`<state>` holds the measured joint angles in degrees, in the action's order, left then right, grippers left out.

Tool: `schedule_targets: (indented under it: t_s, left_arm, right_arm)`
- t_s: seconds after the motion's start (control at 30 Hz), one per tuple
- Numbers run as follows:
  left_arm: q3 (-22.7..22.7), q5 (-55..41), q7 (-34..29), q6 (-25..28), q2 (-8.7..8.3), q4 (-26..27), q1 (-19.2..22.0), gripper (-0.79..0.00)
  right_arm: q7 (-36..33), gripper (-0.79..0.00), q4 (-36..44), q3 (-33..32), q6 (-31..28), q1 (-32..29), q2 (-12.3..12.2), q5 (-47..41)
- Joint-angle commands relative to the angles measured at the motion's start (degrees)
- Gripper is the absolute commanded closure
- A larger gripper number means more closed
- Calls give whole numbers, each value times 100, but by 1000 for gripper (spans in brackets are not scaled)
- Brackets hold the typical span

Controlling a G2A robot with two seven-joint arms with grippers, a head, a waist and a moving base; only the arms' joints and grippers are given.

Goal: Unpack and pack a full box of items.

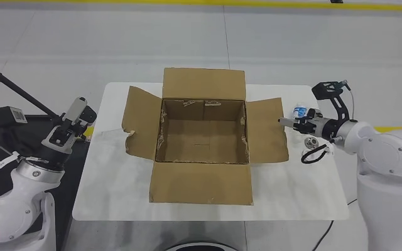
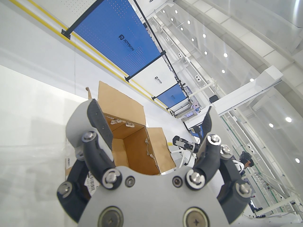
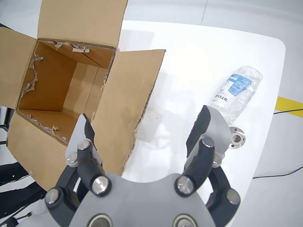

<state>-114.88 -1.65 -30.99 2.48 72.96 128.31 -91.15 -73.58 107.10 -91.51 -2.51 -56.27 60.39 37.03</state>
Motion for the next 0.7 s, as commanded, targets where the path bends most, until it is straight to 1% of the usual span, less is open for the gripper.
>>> schedule_targets:
  t_s: [0.0, 0.6, 0.67]
  left_arm:
    - [0, 0, 0, 0, 0, 0, 0, -785]
    - [0, 0, 0, 0, 0, 0, 0, -785]
    - [0, 0, 0, 0, 0, 0, 0, -785]
  right_arm:
    - [1, -785, 0, 0, -2, 1, 0, 0]
    - [1, -785, 0, 0, -2, 1, 0, 0]
    - [138, -785, -78, -32, 16, -46, -3, 28]
